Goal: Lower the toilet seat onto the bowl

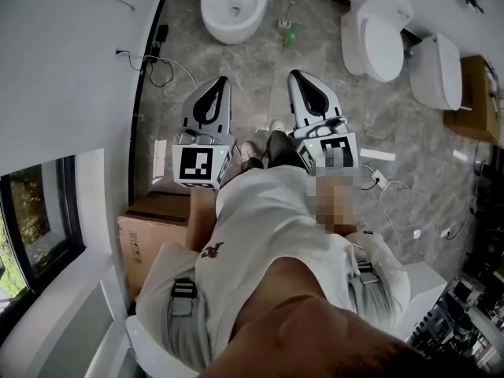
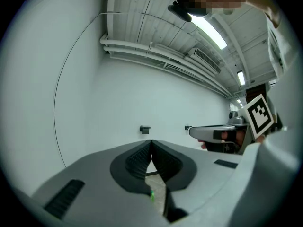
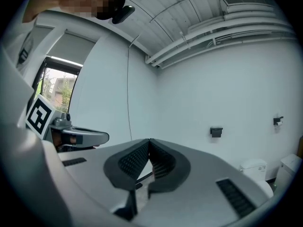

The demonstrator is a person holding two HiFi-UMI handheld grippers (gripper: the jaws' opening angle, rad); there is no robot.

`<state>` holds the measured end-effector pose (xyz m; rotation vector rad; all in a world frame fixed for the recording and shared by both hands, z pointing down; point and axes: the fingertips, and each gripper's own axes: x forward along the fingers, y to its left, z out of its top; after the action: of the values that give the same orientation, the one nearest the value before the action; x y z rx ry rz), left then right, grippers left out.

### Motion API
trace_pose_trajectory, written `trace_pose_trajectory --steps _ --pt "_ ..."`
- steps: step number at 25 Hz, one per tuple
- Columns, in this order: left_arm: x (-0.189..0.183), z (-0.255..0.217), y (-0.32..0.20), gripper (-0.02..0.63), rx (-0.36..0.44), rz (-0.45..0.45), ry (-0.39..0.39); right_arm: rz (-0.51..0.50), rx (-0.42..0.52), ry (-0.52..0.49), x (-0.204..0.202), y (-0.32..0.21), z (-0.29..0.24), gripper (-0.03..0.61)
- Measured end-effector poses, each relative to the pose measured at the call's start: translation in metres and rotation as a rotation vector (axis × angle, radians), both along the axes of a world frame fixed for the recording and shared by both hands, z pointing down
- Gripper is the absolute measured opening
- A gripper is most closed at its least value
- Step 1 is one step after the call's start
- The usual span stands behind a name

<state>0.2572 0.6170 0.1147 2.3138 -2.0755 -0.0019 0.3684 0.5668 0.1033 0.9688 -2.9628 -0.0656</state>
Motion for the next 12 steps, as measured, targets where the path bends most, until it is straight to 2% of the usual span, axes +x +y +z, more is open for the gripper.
trace_pose_trajectory --steps 7,12 --pt "-0.023 0.0 -0.033 0.02 0.004 -0.031 -0.007 -0.016 0.041 0.059 -0.022 -0.035 0.008 0.017" --pt "-0.044 -0.003 -0.075 0.02 0.002 -0.047 -0.031 -0.045 0.028 0.047 -0.044 -0.08 0.011 0.017"
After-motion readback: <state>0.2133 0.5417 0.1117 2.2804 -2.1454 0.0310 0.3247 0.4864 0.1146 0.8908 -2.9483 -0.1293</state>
